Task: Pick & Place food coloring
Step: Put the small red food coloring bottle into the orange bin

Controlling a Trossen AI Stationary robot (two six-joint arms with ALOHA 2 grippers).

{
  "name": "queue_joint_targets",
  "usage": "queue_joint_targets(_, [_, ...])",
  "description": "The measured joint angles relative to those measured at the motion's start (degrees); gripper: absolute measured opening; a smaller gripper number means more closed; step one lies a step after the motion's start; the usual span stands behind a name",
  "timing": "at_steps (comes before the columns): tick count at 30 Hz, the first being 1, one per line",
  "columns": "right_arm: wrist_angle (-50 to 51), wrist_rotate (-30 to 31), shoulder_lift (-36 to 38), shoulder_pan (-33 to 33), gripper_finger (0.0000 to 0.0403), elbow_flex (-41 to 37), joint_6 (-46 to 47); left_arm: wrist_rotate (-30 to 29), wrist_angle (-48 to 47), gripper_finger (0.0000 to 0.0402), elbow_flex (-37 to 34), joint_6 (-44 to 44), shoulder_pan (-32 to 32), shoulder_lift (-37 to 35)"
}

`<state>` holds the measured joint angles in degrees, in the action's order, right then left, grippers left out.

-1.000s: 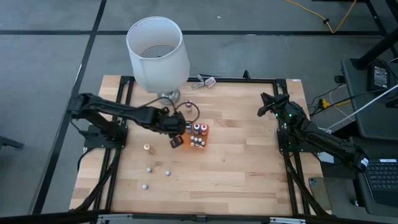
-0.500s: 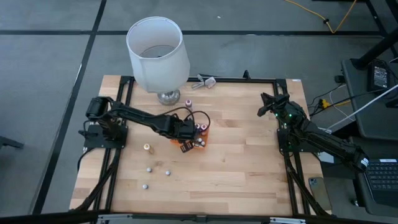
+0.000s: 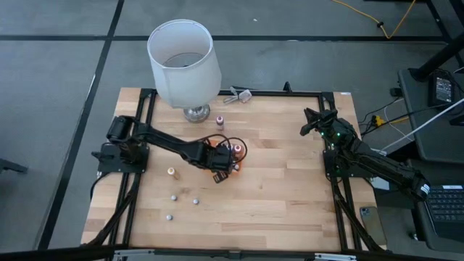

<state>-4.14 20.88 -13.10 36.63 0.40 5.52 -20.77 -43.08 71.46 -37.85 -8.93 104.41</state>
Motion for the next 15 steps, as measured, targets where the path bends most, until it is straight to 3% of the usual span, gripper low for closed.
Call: queue_joint_targets(15, [0.02,0.0,0.0,-0.01,0.0058,0.0,0.0,-3.55,4.01,0.0073,0.0,0.0,-0.44,2.08])
